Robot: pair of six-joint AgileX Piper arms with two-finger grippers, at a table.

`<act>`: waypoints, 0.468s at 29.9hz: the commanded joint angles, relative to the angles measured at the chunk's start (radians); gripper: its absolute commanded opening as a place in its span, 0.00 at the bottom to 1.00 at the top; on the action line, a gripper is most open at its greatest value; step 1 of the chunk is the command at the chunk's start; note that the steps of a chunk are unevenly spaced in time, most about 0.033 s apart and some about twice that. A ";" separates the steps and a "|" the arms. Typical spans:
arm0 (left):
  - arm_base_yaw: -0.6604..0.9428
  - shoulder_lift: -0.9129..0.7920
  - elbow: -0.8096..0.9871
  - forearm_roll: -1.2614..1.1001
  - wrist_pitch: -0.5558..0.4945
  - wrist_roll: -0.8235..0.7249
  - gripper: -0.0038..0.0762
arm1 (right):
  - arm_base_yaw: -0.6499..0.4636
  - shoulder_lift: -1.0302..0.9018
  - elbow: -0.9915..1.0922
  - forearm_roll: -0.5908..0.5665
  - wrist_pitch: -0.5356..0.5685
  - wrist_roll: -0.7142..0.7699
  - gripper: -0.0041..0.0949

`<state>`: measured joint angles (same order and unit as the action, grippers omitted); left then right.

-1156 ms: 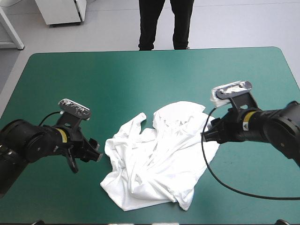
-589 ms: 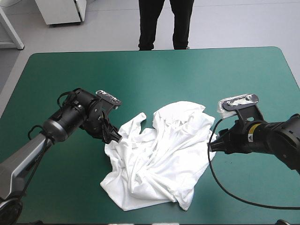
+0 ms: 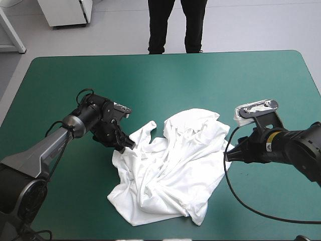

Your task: Fold the cloth

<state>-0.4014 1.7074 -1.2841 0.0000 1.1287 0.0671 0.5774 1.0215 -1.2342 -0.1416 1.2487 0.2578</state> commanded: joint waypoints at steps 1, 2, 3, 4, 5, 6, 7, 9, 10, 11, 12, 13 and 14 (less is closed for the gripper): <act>-0.010 -0.018 -0.030 -0.043 -0.036 0.003 0.60 | -0.006 -0.014 -0.023 -0.051 0.001 0.007 0.42; -0.018 -0.012 -0.030 -0.033 -0.039 0.003 0.60 | -0.006 -0.014 -0.023 -0.055 0.001 0.007 0.42; -0.023 -0.003 -0.030 -0.025 -0.041 0.003 0.60 | -0.006 -0.014 -0.023 -0.055 0.001 0.007 0.42; -0.027 0.008 -0.030 -0.020 -0.043 0.003 0.60 | -0.006 -0.014 -0.023 -0.055 0.001 0.009 0.42; -0.027 0.020 -0.030 -0.020 -0.043 0.003 0.60 | -0.006 -0.014 -0.023 -0.058 0.001 0.011 0.42; -0.029 0.033 -0.030 -0.024 -0.041 -0.001 0.60 | -0.006 -0.014 -0.023 -0.060 0.001 0.013 0.42; -0.029 0.044 -0.030 -0.028 -0.039 -0.001 0.60 | -0.006 -0.014 -0.023 -0.063 0.001 0.016 0.42; -0.029 0.057 -0.030 -0.029 -0.042 -0.009 0.59 | -0.006 -0.014 -0.023 -0.069 0.001 0.018 0.42; -0.029 0.063 -0.030 -0.029 -0.047 -0.010 0.57 | -0.006 -0.014 -0.023 -0.076 0.001 0.018 0.42; -0.029 0.065 -0.030 -0.029 -0.052 -0.010 0.54 | -0.006 -0.014 -0.023 -0.086 0.001 0.026 0.42; -0.029 0.070 -0.030 -0.027 -0.062 -0.010 0.51 | -0.006 -0.014 -0.023 -0.095 0.001 0.035 0.42; -0.029 0.075 -0.030 -0.027 -0.064 -0.010 0.45 | -0.006 -0.014 -0.023 -0.105 0.001 0.048 0.42; -0.029 0.079 -0.028 -0.029 -0.064 -0.010 0.38 | -0.006 -0.014 -0.023 -0.115 0.001 0.060 0.42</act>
<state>-0.4260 1.8000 -1.2962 -0.0332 1.0982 0.0663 0.5774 1.0215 -1.2342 -0.2074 1.2487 0.2938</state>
